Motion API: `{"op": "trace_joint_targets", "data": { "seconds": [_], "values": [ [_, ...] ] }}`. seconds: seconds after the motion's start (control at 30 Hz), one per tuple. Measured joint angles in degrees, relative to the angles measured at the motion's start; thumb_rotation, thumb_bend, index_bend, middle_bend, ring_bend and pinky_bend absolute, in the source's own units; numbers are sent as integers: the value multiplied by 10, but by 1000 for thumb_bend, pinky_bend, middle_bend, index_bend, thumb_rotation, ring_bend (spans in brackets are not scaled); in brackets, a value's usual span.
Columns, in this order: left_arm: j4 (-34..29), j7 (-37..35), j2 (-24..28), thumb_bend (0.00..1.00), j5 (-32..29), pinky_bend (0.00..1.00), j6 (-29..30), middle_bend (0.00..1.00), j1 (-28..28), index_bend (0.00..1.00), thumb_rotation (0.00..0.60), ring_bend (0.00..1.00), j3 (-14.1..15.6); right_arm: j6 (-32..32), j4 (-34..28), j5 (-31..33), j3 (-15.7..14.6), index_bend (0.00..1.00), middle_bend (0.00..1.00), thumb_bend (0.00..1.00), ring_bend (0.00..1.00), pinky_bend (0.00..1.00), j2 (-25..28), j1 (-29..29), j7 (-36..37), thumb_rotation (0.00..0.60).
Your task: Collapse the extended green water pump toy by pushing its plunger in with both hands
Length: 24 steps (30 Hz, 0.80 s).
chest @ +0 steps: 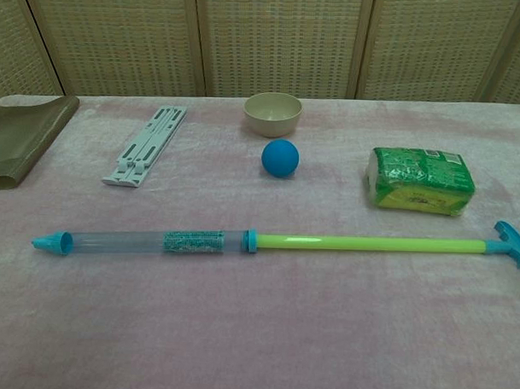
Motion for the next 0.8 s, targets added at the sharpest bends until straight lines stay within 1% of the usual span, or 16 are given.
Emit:
{"op": "trace_joint_targets", "data": {
  "seconds": [0.6,0.77,0.8],
  "values": [
    [-5,-2,5,171,3,0,-2,0,3,0,600,0,-3,-6,-4,-10,4,50,0,157,0,0,1,-4,3,600],
    [-12,-2,10,170,4,0,-3,0,4,0,600,0,-4,-11,-10,-7,8,81,1,156,0,1,2,-5,2,600],
    [-14,-2,11,170,3,0,-2,0,5,0,600,0,-4,-12,-10,-6,9,108,20,156,11,25,2,-5,2,600]
  ]
}}
